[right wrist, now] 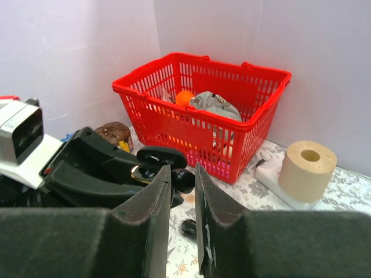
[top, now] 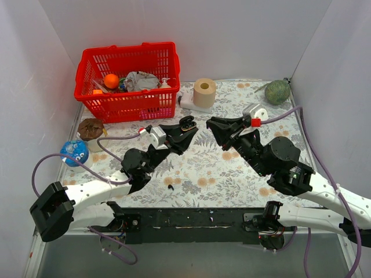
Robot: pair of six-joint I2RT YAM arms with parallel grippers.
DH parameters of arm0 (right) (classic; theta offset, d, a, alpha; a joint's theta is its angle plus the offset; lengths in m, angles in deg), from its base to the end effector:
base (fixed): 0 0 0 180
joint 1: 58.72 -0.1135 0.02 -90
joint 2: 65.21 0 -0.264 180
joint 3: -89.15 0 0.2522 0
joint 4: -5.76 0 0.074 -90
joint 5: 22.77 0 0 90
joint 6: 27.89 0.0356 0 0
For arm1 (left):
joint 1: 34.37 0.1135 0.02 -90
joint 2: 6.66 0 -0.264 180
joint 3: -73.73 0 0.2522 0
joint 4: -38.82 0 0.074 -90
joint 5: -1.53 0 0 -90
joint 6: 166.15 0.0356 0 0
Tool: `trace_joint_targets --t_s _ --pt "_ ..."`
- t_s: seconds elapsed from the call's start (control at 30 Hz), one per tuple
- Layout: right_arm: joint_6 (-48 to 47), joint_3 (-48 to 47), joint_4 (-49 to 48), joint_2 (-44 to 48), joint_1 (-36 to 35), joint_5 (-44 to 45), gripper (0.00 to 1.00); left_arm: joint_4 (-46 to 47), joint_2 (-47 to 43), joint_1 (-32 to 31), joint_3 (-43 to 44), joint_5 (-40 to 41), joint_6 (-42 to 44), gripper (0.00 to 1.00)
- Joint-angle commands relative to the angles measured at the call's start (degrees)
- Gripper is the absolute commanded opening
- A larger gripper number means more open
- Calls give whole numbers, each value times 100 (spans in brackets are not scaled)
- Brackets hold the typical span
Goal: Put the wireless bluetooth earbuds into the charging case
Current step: Place the earbud in the charging case.
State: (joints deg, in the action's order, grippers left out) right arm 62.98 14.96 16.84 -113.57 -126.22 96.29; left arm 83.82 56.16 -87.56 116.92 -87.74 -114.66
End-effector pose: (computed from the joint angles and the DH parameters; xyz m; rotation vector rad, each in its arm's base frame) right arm 0.0823 0.1534 0.4474 -0.3504 1.3327 0.6721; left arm 0.1418 -0.1887 0.3106 0.1465 1.2352 -1.4054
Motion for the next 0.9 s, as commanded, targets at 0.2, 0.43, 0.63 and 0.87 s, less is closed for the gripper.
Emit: trace_joint_targets --t_s 0.2,0.43,0.63,0.87 --pt "-781 215 -2104 -173 0 -366 1 654 625 186 976 -1048 -184 0" --pt "-851 57 -2334 -578 1 -515 1 540 792 204 1249 -1181 -193 0" --pt "-763 329 -2588 -534 -8 -428 1 417 766 204 1258 -1023 -500 0" --pt "-693 523 -2826 -508 -8 -225 1 232 722 204 1276 -935 -843 0"
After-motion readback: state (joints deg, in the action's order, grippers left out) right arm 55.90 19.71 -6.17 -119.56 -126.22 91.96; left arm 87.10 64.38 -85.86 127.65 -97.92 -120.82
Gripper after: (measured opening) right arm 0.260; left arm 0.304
